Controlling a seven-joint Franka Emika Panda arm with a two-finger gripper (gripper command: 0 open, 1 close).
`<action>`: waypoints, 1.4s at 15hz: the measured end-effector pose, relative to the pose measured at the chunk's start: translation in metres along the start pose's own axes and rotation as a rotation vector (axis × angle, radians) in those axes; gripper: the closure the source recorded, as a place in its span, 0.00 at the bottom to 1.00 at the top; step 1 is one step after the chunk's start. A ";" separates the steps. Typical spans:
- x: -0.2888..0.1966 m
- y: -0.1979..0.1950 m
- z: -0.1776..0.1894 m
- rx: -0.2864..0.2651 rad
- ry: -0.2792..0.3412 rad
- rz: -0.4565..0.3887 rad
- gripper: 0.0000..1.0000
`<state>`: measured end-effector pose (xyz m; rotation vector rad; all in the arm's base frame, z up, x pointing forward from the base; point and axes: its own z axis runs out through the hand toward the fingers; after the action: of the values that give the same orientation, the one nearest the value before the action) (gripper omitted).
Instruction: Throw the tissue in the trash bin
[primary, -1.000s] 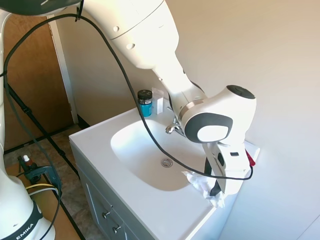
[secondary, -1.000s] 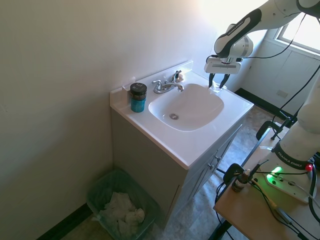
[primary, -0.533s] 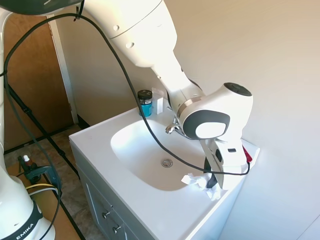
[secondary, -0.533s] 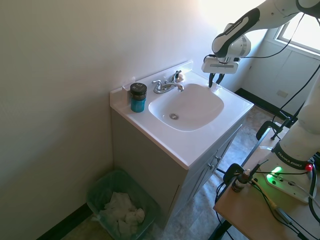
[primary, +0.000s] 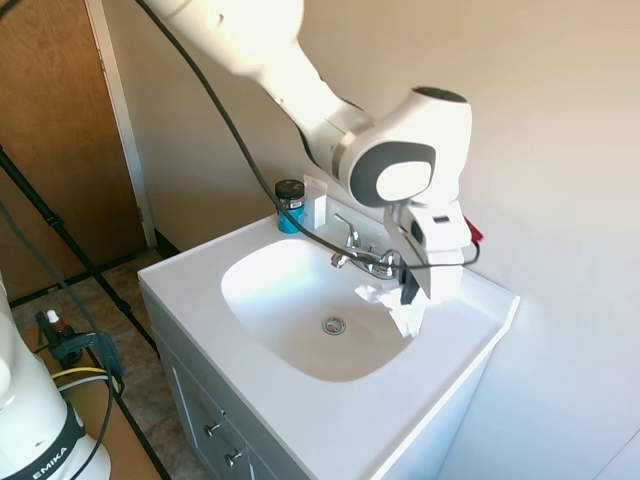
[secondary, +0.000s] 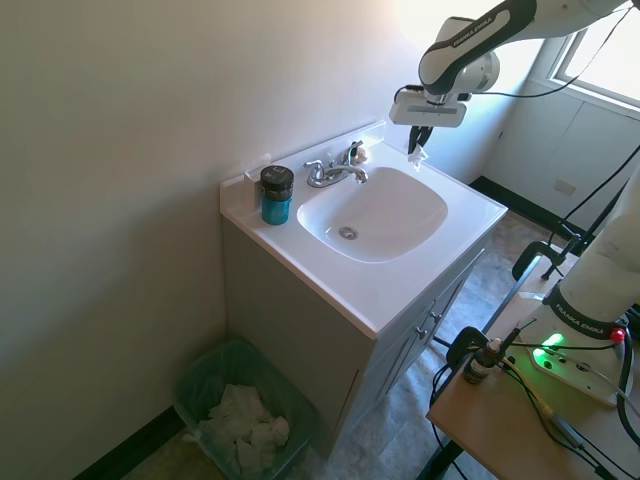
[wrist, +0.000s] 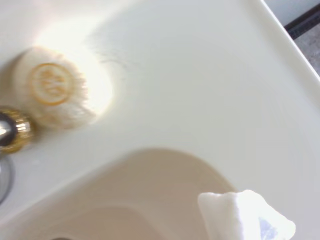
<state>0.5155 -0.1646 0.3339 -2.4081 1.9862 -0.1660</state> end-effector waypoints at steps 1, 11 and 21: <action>-0.025 -0.007 -0.018 0.006 0.019 -0.015 1.00; -0.334 -0.032 -0.119 0.093 0.130 -0.297 1.00; -0.511 -0.054 -0.050 0.022 0.052 -0.625 1.00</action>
<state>0.4678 0.3489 0.3509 -2.9425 1.1669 -0.2522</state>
